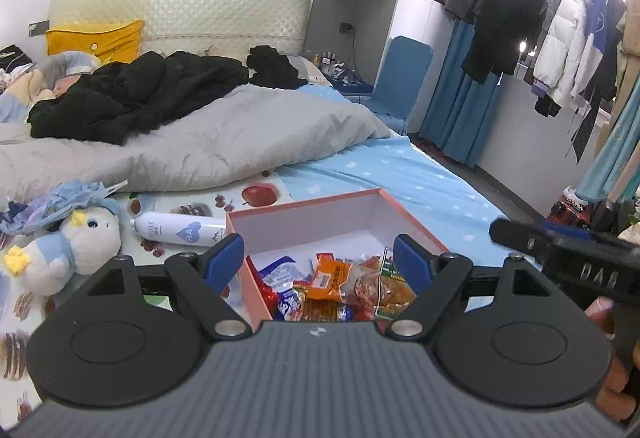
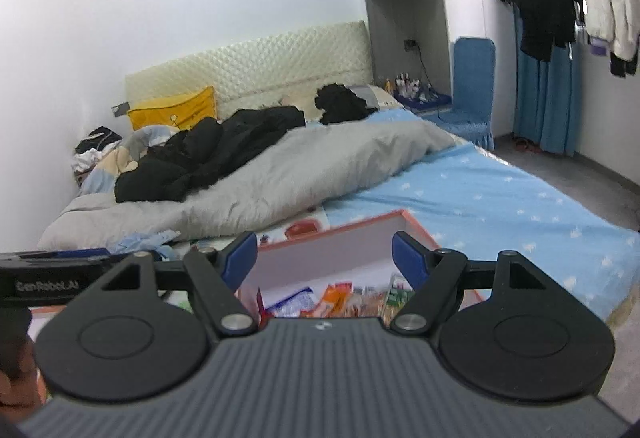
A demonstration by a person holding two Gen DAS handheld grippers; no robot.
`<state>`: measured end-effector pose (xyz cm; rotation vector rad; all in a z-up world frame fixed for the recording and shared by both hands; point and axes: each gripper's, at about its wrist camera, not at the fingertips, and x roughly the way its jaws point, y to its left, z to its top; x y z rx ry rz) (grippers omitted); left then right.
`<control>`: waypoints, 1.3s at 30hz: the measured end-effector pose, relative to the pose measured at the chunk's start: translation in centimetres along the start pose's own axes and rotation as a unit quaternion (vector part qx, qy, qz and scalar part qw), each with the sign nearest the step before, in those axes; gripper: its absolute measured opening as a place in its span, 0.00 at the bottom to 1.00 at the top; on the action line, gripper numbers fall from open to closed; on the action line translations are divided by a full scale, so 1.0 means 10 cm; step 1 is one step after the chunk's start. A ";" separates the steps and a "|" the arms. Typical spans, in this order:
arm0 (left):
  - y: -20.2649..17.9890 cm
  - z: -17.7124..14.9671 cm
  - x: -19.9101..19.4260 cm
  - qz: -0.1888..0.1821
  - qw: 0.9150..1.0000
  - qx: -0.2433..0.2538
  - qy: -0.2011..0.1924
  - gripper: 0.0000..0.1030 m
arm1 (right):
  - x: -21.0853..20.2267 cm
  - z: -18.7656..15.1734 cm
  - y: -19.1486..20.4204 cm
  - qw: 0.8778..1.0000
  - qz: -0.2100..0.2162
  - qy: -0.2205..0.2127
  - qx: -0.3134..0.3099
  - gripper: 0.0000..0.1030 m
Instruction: Organize snacks
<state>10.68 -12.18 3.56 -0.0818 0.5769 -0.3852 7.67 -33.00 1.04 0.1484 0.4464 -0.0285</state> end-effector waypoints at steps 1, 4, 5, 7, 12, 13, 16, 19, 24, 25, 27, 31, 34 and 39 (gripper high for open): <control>0.00 -0.04 -0.02 0.000 1.000 -0.001 0.001 0.83 | -0.02 -0.05 0.01 1.000 -0.003 0.003 -0.005 0.74; 0.00 -0.16 -0.08 0.005 1.000 0.001 0.003 0.83 | -0.06 -0.16 0.03 1.000 -0.007 0.011 -0.006 0.74; 0.00 -0.20 -0.10 0.007 1.000 0.000 0.005 0.83 | -0.07 -0.19 0.03 1.000 -0.009 0.013 -0.005 0.74; 0.02 -0.28 -0.13 0.008 1.000 -0.005 0.012 0.83 | -0.09 -0.24 0.02 1.000 -0.009 0.014 -0.005 0.74; 0.02 -0.47 -0.20 0.011 1.000 -0.008 0.023 0.83 | -0.15 -0.43 0.03 1.000 -0.013 0.026 -0.009 0.74; 0.02 -0.50 -0.21 0.011 1.000 -0.009 0.025 0.83 | -0.16 -0.45 0.03 0.999 -0.014 0.029 -0.007 0.74; -0.01 -0.60 -0.24 0.012 0.999 -0.005 0.030 0.83 | -0.19 -0.54 0.03 0.999 -0.011 0.037 -0.007 0.74; -0.04 -0.67 -0.26 0.008 0.999 -0.008 0.038 0.83 | -0.22 -0.59 0.06 0.999 -0.009 0.040 -0.010 0.74; -0.12 -0.70 -0.29 0.008 0.999 0.002 0.037 0.83 | -0.24 -0.64 0.05 0.999 -0.003 0.043 -0.008 0.74; -0.14 -0.69 -0.29 0.009 0.999 0.004 0.035 0.83 | -0.24 -0.64 0.05 0.999 -0.002 0.042 -0.009 0.74; -0.15 -0.68 -0.28 0.009 0.999 0.005 0.035 0.83 | -0.24 -0.64 0.05 0.999 -0.005 0.042 -0.006 0.74; -0.15 -0.67 -0.26 0.011 0.999 0.001 0.038 0.83 | -0.25 -0.66 0.03 0.999 -0.006 0.042 -0.004 0.74; -0.12 -0.67 -0.23 0.014 0.999 -0.009 0.046 0.83 | -0.23 -0.65 0.01 0.999 -0.004 0.044 -0.001 0.74; -0.03 -0.68 -0.22 0.004 0.998 -0.042 0.045 0.98 | -0.23 -0.65 0.00 0.999 0.000 0.042 0.000 0.74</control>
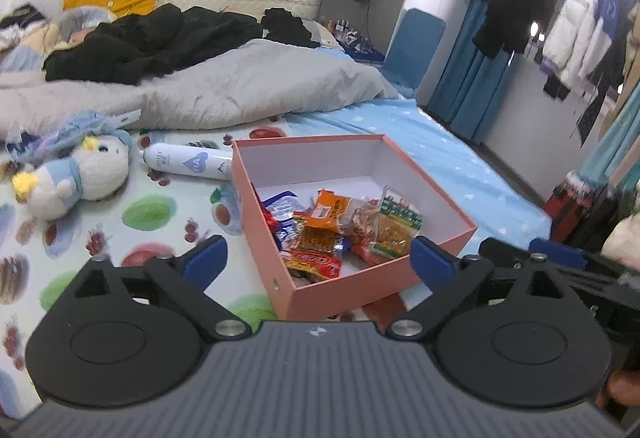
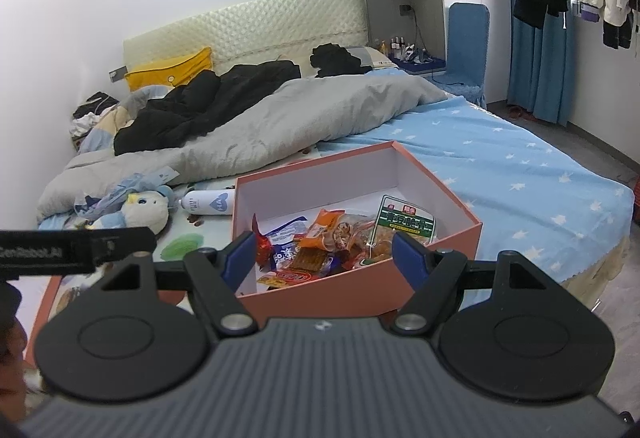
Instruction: Organize snacks
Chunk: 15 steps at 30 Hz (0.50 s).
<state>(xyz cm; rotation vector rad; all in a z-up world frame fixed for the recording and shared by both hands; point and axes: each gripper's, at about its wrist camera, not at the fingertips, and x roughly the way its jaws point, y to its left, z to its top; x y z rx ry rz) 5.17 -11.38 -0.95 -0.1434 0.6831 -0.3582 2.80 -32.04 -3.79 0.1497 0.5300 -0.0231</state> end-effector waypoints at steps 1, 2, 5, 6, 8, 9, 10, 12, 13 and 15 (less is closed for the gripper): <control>0.02 0.00 0.00 -0.003 1.000 -0.009 0.001 0.99 | 0.00 0.00 0.00 1.000 0.001 -0.002 0.002 0.74; 0.03 0.01 0.00 -0.002 1.000 -0.014 0.002 1.00 | 0.00 0.00 -0.01 1.000 0.001 -0.003 0.004 0.74; 0.04 0.02 0.00 0.011 1.000 -0.009 0.000 1.00 | 0.00 0.01 -0.03 1.000 -0.002 -0.005 0.005 0.89; 0.04 0.03 0.00 0.013 1.000 -0.007 -0.001 1.00 | 0.01 0.01 -0.03 1.000 -0.002 -0.005 0.006 0.93; 0.04 0.03 0.00 0.016 1.000 -0.006 -0.001 1.00 | 0.01 0.02 -0.03 1.000 -0.008 -0.004 0.005 1.00; 0.04 0.04 0.00 0.018 1.000 -0.004 -0.001 1.00 | 0.01 0.02 -0.04 1.000 -0.013 -0.004 0.006 1.00; 0.04 0.04 0.00 0.019 1.000 -0.002 -0.002 1.00 | 0.01 0.02 -0.04 1.000 -0.017 -0.004 0.006 1.00; 0.04 0.04 0.00 0.023 1.000 0.002 -0.003 1.00 | 0.01 0.03 -0.05 1.000 -0.013 -0.004 0.006 1.00; 0.04 0.05 0.00 0.025 1.000 0.002 -0.004 1.00 | 0.01 0.03 -0.05 1.000 -0.012 -0.004 0.007 1.00; 0.04 0.05 0.00 0.027 1.000 -0.001 -0.004 1.00 | 0.01 0.03 -0.05 1.000 -0.012 -0.004 0.006 1.00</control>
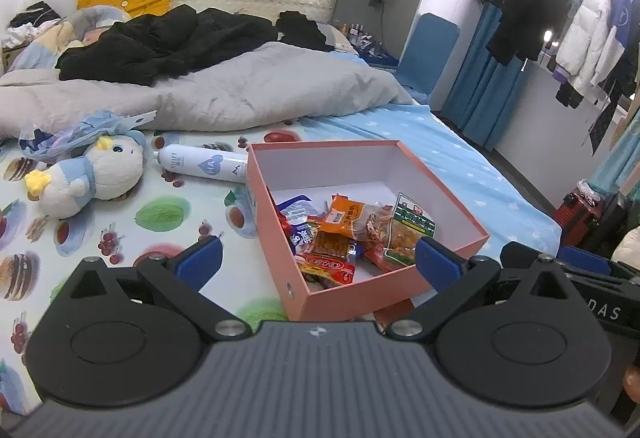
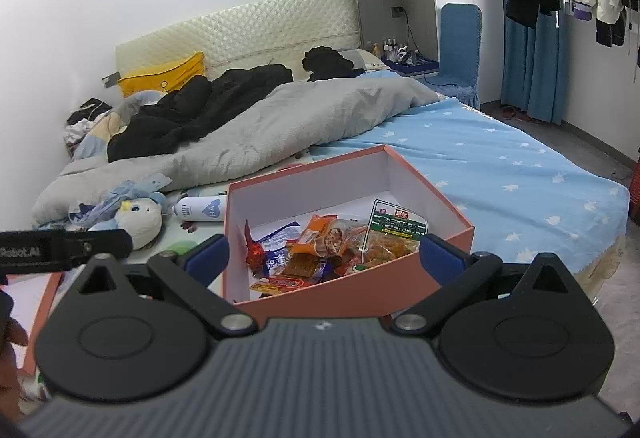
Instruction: Organize snacks
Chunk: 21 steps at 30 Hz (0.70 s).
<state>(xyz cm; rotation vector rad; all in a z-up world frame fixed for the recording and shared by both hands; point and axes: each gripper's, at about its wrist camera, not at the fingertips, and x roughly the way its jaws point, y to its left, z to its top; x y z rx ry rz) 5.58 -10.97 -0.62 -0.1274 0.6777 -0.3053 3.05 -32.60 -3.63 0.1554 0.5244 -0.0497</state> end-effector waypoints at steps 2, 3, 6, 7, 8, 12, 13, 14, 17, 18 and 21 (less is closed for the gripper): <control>0.00 0.01 -0.01 0.001 1.000 -0.002 -0.003 1.00 | 0.00 0.00 0.00 1.000 0.001 0.000 -0.001 1.00; 0.00 0.01 -0.01 0.003 1.000 -0.002 -0.004 1.00 | 0.00 0.01 0.00 1.000 0.002 0.000 0.000 1.00; 0.00 0.02 0.00 0.008 1.000 -0.002 -0.002 1.00 | 0.01 0.01 -0.01 1.000 0.006 0.001 0.002 1.00; 0.01 0.02 0.00 0.009 1.000 -0.003 0.000 1.00 | 0.01 0.01 -0.01 1.000 0.006 0.001 0.001 1.00; 0.01 0.02 0.01 0.009 1.000 -0.005 0.000 1.00 | 0.01 0.01 -0.01 1.000 0.006 0.001 0.001 1.00; 0.00 0.02 0.01 0.010 1.000 0.001 0.003 1.00 | 0.01 0.01 -0.01 1.000 0.006 0.001 0.001 1.00; -0.01 0.02 0.02 0.010 1.000 0.004 0.005 1.00 | 0.01 0.01 -0.01 1.000 0.007 0.001 0.002 1.00; -0.01 0.02 0.02 0.011 1.000 0.005 0.005 1.00 | 0.01 0.01 -0.01 1.000 0.007 0.002 0.002 1.00; -0.02 0.02 0.01 0.004 1.000 0.005 0.003 1.00 | 0.01 0.01 0.00 1.000 0.006 0.002 0.001 1.00; -0.03 0.02 0.01 0.004 1.000 0.006 0.002 1.00 | 0.01 0.01 -0.01 1.000 0.006 0.003 0.001 1.00; -0.03 0.02 0.01 0.001 1.000 0.006 0.004 1.00 | 0.02 0.00 -0.02 1.000 0.009 0.006 0.005 1.00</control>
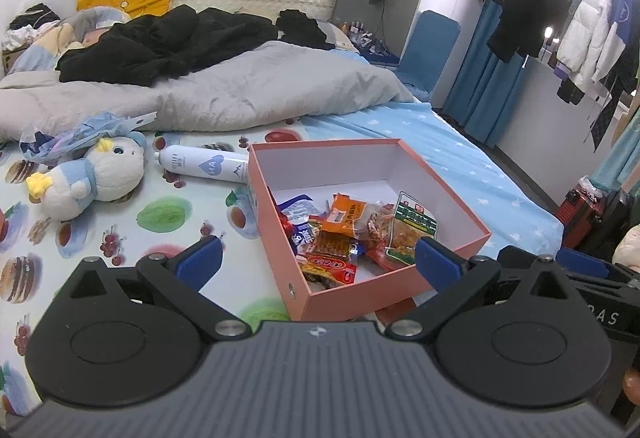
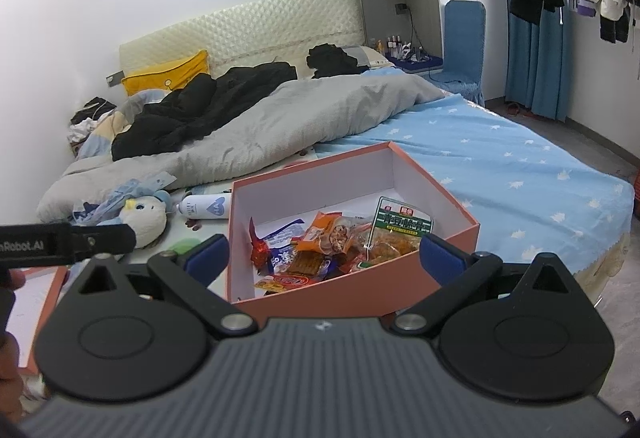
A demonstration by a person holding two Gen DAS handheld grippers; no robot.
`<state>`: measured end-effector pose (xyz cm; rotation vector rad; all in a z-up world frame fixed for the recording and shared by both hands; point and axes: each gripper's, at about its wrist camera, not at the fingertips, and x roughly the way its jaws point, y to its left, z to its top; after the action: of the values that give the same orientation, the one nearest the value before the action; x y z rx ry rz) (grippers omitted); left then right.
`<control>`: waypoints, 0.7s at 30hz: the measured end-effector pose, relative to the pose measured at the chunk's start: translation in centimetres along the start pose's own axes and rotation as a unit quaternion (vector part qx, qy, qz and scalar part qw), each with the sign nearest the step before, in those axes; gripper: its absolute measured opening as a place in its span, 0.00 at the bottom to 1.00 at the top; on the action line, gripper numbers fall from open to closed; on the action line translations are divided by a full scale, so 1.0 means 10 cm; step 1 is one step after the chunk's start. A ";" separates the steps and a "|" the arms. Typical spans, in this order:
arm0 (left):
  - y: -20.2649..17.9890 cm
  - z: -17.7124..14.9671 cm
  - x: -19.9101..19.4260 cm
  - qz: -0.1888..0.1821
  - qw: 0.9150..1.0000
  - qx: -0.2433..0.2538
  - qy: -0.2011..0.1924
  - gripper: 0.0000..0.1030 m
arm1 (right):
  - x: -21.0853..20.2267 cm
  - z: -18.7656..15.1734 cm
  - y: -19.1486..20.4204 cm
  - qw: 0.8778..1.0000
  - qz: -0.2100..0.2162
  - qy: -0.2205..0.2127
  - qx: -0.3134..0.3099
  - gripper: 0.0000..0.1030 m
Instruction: Organize snacks
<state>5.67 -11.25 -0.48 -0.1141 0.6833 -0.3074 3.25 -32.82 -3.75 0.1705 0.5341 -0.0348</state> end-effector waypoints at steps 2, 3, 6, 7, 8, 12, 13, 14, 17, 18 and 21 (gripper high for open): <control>0.00 0.00 -0.01 0.004 1.000 0.004 -0.002 1.00 | 0.00 0.00 0.00 1.000 -0.003 -0.001 -0.004 1.00; -0.01 0.00 -0.01 0.005 1.000 0.004 -0.003 1.00 | 0.00 0.00 -0.01 1.000 -0.004 -0.001 -0.003 1.00; -0.01 -0.01 -0.03 0.003 1.000 0.001 -0.003 1.00 | 0.00 -0.01 0.00 1.000 -0.003 -0.002 -0.003 1.00; -0.01 -0.01 -0.03 0.004 1.000 0.003 -0.003 1.00 | -0.01 -0.01 0.00 1.000 -0.003 -0.004 -0.003 1.00; -0.01 -0.01 -0.04 0.006 1.000 0.004 -0.003 1.00 | -0.01 -0.01 0.00 1.000 -0.003 -0.004 -0.003 1.00; -0.01 -0.01 -0.04 0.007 1.000 0.003 -0.004 1.00 | -0.01 -0.02 0.01 1.000 -0.002 -0.002 -0.002 1.00; -0.01 -0.01 -0.05 0.007 1.000 0.003 -0.004 1.00 | -0.01 -0.02 0.01 1.000 -0.001 -0.002 -0.002 1.00; 0.00 -0.02 -0.05 0.006 1.000 0.003 -0.005 1.00 | -0.01 -0.02 0.01 1.000 -0.001 -0.003 -0.002 1.00; 0.00 -0.03 -0.05 0.007 1.000 0.003 -0.004 1.00 | -0.01 -0.02 0.01 1.000 -0.002 -0.005 -0.002 1.00; 0.00 -0.02 -0.05 0.006 1.000 0.002 -0.004 1.00 | -0.02 -0.02 0.00 1.000 -0.002 -0.005 -0.003 1.00; 0.00 -0.02 -0.05 0.007 1.000 0.002 -0.004 1.00 | -0.01 -0.02 0.01 1.000 -0.001 -0.005 -0.002 1.00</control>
<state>5.14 -11.10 -0.36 -0.1070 0.6743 -0.2946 3.03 -32.72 -3.86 0.1656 0.5247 -0.0367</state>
